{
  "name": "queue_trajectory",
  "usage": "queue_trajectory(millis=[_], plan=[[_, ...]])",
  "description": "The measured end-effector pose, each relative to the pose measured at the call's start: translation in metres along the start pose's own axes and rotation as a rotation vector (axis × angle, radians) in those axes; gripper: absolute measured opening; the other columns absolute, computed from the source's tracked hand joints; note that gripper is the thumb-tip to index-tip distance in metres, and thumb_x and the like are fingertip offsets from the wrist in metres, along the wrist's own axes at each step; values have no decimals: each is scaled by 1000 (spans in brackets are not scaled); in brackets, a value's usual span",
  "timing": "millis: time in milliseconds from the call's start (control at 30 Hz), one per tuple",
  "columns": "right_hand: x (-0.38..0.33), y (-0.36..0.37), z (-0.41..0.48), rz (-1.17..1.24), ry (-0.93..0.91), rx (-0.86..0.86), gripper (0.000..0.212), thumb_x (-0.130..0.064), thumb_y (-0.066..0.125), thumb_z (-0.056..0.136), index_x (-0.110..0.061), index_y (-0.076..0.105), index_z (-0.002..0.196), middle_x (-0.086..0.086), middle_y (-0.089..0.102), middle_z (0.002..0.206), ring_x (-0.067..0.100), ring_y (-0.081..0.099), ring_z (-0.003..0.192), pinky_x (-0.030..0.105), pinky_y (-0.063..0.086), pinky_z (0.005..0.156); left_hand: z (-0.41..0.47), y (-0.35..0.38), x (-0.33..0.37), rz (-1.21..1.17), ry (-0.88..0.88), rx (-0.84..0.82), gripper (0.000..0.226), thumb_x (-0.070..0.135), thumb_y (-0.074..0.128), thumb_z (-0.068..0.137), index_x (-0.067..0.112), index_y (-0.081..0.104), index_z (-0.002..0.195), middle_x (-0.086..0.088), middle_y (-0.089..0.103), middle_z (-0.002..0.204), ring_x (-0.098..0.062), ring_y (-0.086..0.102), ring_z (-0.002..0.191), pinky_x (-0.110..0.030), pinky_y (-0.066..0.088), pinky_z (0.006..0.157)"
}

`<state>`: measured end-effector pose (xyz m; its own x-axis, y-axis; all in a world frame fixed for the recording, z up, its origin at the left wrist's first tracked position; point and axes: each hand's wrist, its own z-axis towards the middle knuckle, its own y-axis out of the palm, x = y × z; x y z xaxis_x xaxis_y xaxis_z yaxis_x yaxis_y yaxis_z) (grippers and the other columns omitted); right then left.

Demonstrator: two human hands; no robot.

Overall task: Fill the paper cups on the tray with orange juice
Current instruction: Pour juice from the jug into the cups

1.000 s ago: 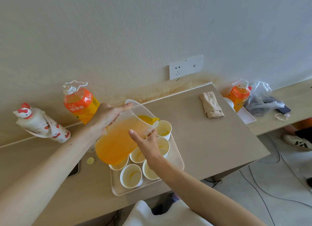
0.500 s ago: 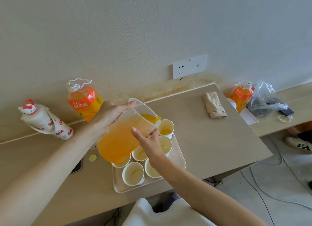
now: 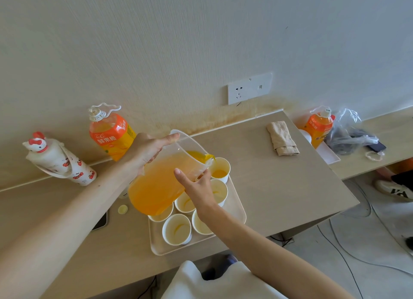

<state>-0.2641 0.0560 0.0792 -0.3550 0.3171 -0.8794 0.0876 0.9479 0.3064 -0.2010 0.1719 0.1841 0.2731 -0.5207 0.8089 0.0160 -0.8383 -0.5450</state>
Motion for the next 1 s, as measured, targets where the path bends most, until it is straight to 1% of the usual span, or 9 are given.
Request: queue_trajectory(millis=[67, 167, 367, 500, 667, 833, 1000], plan=[[0, 0, -1, 0, -2, 1, 73, -35, 79, 78, -24, 30, 131, -12, 57, 111, -2, 58, 95, 12, 48, 70, 0, 0, -1, 2, -2, -6, 60, 49, 74, 77, 19, 34, 43, 5, 30, 37, -15, 26, 44, -31, 28, 55], [0, 1, -1, 4, 1, 6, 76, -35, 80, 78, -23, 30, 134, -10, 57, 113, -2, 58, 95, 13, 49, 71, 1, -1, -1, 4, -8, -7, 61, 49, 74, 76, 19, 33, 43, 5, 30, 36, -15, 26, 43, -31, 28, 54], [1, 4, 0, -1, 5, 11, 81, -36, 81, 77, -20, 29, 137, -4, 58, 120, 2, 60, 100, 21, 52, 83, 2, -2, 0, 15, -15, -7, 61, 48, 74, 77, 19, 32, 43, 5, 30, 36, -15, 26, 43, -31, 28, 56], [0, 6, 0, 20, 7, 12, 79, -32, 80, 77, -19, 29, 137, -3, 58, 120, 3, 60, 98, 20, 54, 78, 2, -4, -2, 6, -13, 0, 61, 48, 74, 77, 18, 33, 43, 5, 30, 36, -15, 26, 43, -31, 27, 56], [1, 6, 0, 18, 6, 13, 81, -33, 81, 77, -18, 29, 138, -3, 59, 120, 4, 61, 101, 20, 54, 77, 3, -5, -2, 17, -11, -4, 61, 49, 73, 77, 18, 34, 43, 4, 31, 37, -15, 26, 43, -31, 28, 56], [-1, 6, 0, 30, 4, 8, 78, -30, 79, 79, -17, 29, 137, -5, 58, 116, 2, 60, 96, 13, 53, 70, 4, -5, -2, 9, -3, -7, 61, 49, 74, 77, 19, 33, 42, 5, 31, 36, -15, 27, 43, -31, 28, 56], [0, 7, 0, 32, 3, 17, 79, -31, 80, 78, -17, 29, 138, -3, 59, 119, 4, 61, 100, 18, 55, 76, 4, -4, -1, 14, -12, -11, 62, 48, 74, 77, 19, 33, 42, 5, 31, 36, -15, 26, 44, -31, 28, 55]])
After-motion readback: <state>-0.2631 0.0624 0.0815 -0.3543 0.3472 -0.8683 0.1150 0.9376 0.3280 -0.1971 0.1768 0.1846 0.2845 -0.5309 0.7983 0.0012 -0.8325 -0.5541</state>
